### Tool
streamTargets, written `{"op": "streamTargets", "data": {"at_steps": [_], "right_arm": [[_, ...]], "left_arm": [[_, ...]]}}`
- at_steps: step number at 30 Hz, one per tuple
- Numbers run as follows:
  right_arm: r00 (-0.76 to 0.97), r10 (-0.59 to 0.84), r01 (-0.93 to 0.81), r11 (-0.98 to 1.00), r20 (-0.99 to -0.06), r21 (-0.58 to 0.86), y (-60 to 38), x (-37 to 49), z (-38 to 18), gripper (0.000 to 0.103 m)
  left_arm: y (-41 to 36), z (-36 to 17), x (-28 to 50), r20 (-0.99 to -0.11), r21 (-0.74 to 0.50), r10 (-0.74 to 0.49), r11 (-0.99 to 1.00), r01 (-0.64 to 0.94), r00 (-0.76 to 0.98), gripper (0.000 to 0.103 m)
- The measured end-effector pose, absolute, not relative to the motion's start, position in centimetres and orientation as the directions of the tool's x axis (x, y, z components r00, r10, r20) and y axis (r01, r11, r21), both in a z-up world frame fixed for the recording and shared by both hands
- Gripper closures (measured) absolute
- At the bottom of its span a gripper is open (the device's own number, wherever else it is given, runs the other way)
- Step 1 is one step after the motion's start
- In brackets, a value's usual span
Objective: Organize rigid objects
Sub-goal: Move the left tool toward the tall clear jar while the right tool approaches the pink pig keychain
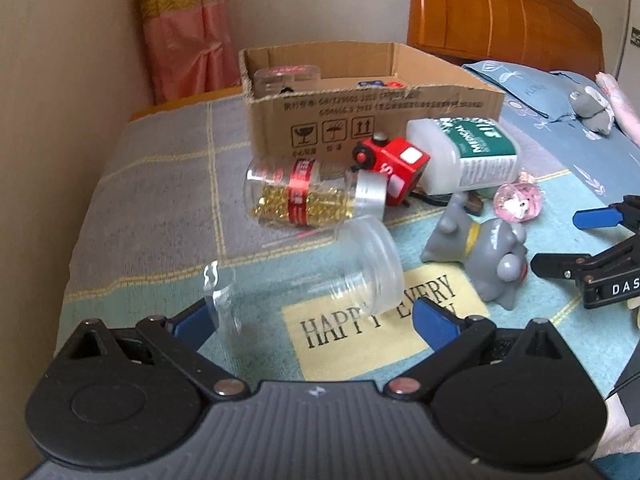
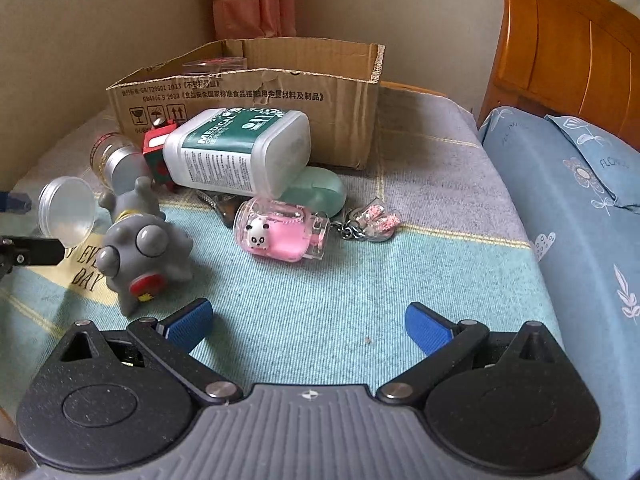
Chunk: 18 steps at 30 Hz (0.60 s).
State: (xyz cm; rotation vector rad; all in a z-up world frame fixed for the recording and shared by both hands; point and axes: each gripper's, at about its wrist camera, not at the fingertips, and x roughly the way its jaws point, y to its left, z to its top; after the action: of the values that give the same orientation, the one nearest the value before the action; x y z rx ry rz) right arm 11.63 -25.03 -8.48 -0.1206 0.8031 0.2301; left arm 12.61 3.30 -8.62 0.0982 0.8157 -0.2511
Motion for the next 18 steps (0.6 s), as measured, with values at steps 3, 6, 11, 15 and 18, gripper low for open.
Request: {"op": "streamTargets", "data": {"at_steps": [3, 6, 11, 15, 18], "right_arm": [[0.678, 0.158, -0.249, 0.968, -0.718, -0.022, -24.9, 12.1, -8.5, 0.000], [0.689, 0.161, -0.249, 0.968, -0.706, -0.023, -24.7, 12.5, -8.6, 0.000], [0.695, 0.166, -0.255, 0.967, -0.699, -0.023, -24.3, 13.4, -8.5, 0.000], [0.694, 0.166, -0.253, 0.967, -0.700, -0.023, -23.8, 14.3, -8.5, 0.000], [0.698, 0.161, -0.244, 0.969, -0.698, -0.021, -23.6, 15.1, -8.4, 0.000]], "left_arm": [[3.4, -9.0, 12.8, -0.738, -0.037, -0.192, 0.969, 0.245, 0.647, 0.001], [3.5, -9.0, 13.0, -0.738, -0.053, -0.192, 0.972, 0.227, 0.647, 0.001], [3.5, -8.5, 13.4, -0.727, -0.073, -0.199, 0.974, 0.214, 0.657, 0.001], [3.4, -8.5, 13.7, -0.725, -0.060, -0.186, 0.976, 0.208, 0.663, 0.001], [3.4, -8.6, 13.8, -0.728, -0.056, -0.180, 0.977, 0.204, 0.661, 0.001]]}}
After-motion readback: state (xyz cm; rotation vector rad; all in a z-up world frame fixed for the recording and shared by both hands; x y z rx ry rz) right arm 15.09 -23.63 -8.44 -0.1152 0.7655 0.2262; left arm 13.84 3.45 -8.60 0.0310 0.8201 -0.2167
